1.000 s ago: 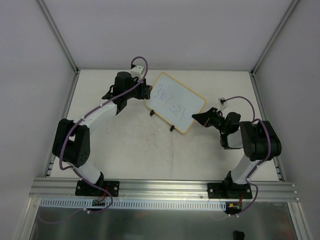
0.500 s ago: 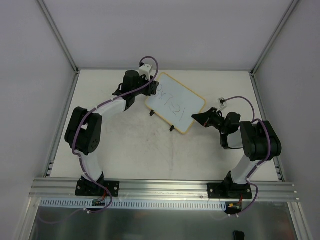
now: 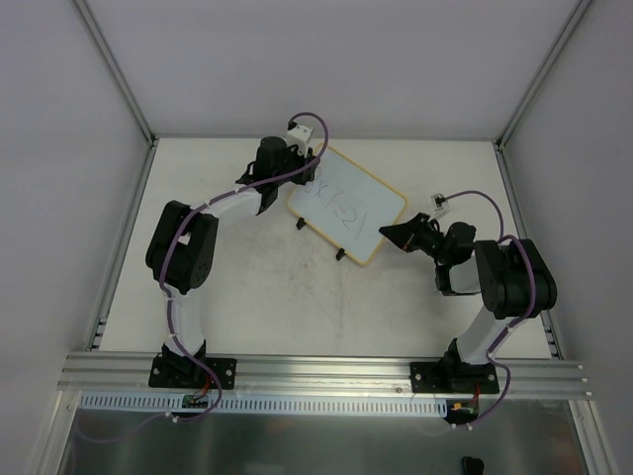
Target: Erase the whiteboard
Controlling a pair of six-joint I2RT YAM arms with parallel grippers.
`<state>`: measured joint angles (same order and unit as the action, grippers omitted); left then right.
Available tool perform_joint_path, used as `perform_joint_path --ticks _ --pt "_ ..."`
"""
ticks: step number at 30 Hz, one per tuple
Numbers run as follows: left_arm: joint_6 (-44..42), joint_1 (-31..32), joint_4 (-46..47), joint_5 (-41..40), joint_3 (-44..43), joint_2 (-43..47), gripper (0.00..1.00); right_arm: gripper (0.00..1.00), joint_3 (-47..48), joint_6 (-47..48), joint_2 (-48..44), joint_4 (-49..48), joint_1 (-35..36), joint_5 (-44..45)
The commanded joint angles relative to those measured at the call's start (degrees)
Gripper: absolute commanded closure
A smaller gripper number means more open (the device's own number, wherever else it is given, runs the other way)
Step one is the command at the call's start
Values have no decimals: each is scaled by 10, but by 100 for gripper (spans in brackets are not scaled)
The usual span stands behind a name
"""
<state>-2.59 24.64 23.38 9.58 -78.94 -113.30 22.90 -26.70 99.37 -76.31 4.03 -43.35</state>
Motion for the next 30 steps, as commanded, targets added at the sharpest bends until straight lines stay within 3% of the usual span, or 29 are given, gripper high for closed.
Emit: perform_joint_path --ticks 1,10,19,30 --pt "-27 -1 28 -10 -30 -10 100 100 3 30 -10 -114 9 -7" --pt "-22 -4 13 -11 -46 -54 100 100 3 29 -9 -114 10 -8" --pt "24 6 11 32 -23 -45 100 100 5 27 -8 -114 10 -10" --pt "23 80 18 29 37 -16 100 100 8 27 -5 -114 11 -13"
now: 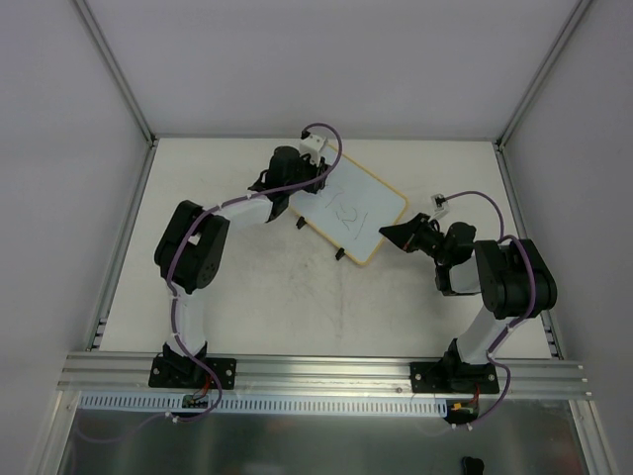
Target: Erase the whiteboard
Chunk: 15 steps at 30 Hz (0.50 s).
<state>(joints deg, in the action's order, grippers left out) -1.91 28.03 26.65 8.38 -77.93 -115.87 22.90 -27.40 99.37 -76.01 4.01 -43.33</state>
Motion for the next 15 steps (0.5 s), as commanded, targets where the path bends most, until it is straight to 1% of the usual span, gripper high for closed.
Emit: perform_joint_path --ticks 1,3,8,11,12,15 --pt "16 61 -13 41 30 12 100 100 8 33 -4 -117 12 -13" --pt "14 72 -12 28 42 20 100 100 9 33 -4 -117 11 -15" --pt "16 110 -12 41 66 43 100 100 12 31 -1 -117 10 -15" --pt "8 137 -12 22 78 50 100 100 13 31 -1 -117 11 -16" --pt "5 142 -11 6 82 51 100 100 14 30 0 -117 11 -17" --pt "5 154 -11 -2 85 50 100 100 14 29 0 -117 11 -18"
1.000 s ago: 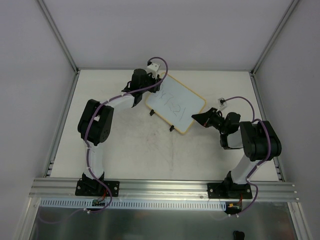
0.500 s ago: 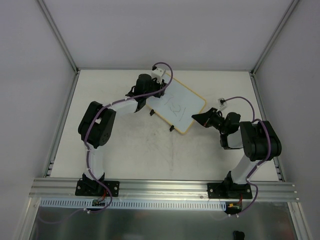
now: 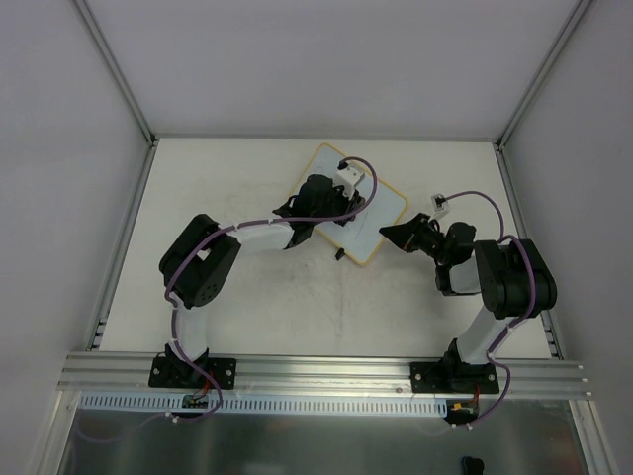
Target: Erase the whiteboard
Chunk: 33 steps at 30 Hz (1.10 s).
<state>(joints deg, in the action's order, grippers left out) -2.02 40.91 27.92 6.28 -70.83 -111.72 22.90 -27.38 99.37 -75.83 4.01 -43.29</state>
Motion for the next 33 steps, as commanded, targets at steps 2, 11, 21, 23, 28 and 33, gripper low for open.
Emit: perform_joint_path --ticks 2,11,21,23,28,33 --pt "5 26 -23 7 11 4 100 100 14 29 0 -119 11 -18" --pt "1 -14 -34 -9 -24 -11 100 100 14 29 0 -119 11 -19" --pt "35 -129 -35 31 -51 -24 100 100 15 27 2 -119 11 -19" --pt "33 -143 -34 27 -57 -30 100 100 15 27 2 -119 11 -20" --pt "43 -179 -27 30 -58 -40 100 100 15 28 2 -119 11 -20" --pt "56 -196 -19 94 -61 -50 100 100 16 26 4 -119 11 -20"
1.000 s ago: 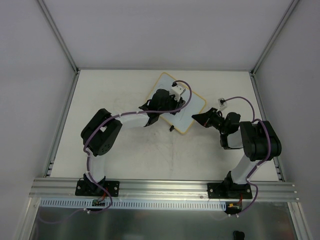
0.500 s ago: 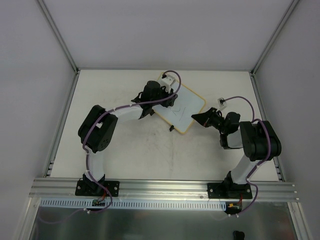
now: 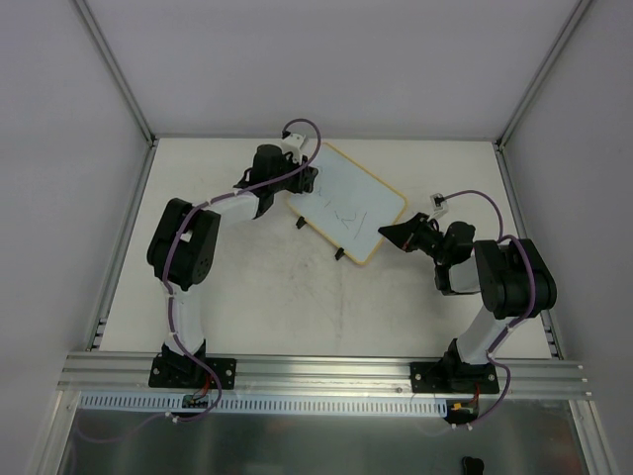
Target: Erase the whiteboard
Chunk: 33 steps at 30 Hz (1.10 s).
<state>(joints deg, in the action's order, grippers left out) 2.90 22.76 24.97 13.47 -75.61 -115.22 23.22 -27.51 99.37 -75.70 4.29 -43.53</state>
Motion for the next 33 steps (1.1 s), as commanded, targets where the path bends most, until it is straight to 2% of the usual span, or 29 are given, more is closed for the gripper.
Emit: perform_joint_path --ticks 1,7,13,23,33 --pt "13 -14 13 26 -9 -15 100 100 14 27 4 -120 8 -16" --pt "35 0 47 35 45 12 100 100 14 27 4 -120 8 -18" --pt "34 55 51 11 82 34 100 100 14 26 4 -120 7 -19" --pt "44 141 49 -19 72 26 100 100 14 26 4 -120 8 -19" --pt "85 180 47 29 74 10 100 100 14 27 4 -120 9 -20"
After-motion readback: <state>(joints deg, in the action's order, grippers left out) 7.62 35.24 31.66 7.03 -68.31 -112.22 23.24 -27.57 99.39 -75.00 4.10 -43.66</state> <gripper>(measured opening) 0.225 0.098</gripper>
